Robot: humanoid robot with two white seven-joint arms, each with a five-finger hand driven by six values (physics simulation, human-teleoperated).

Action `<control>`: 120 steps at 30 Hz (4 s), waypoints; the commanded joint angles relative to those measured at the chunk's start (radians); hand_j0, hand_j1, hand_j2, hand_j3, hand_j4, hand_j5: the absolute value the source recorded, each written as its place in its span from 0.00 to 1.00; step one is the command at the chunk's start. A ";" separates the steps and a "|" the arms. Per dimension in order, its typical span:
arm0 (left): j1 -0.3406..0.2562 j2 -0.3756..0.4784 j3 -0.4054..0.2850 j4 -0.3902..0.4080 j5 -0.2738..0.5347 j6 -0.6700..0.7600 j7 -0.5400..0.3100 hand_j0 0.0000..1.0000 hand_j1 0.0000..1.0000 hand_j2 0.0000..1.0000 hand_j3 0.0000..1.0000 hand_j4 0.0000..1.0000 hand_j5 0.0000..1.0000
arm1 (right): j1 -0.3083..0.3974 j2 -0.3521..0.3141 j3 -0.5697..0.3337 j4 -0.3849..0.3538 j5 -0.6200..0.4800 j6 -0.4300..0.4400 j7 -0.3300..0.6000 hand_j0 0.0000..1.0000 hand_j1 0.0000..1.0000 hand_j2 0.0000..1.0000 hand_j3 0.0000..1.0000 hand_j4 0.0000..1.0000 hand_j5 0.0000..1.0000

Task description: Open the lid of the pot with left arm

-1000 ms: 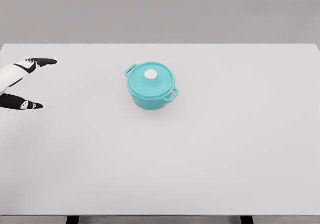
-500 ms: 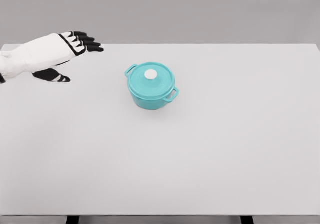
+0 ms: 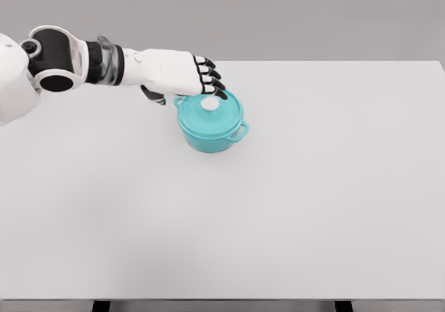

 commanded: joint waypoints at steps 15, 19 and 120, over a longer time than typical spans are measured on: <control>-0.048 -0.136 -0.054 0.145 -0.004 0.001 0.000 1.00 1.00 1.00 1.00 1.00 1.00 | 0.000 0.000 0.000 0.001 0.000 0.000 0.000 1.00 1.00 1.00 1.00 1.00 1.00; -0.032 -0.165 -0.052 0.221 -0.004 0.001 0.000 1.00 1.00 1.00 1.00 1.00 1.00 | 0.000 0.000 0.000 -0.001 0.000 0.000 0.000 1.00 1.00 1.00 1.00 1.00 1.00; 0.028 0.234 -0.058 0.258 0.131 0.001 -0.003 1.00 1.00 1.00 1.00 1.00 1.00 | 0.000 0.000 0.000 -0.001 0.000 0.000 0.000 1.00 1.00 1.00 1.00 1.00 1.00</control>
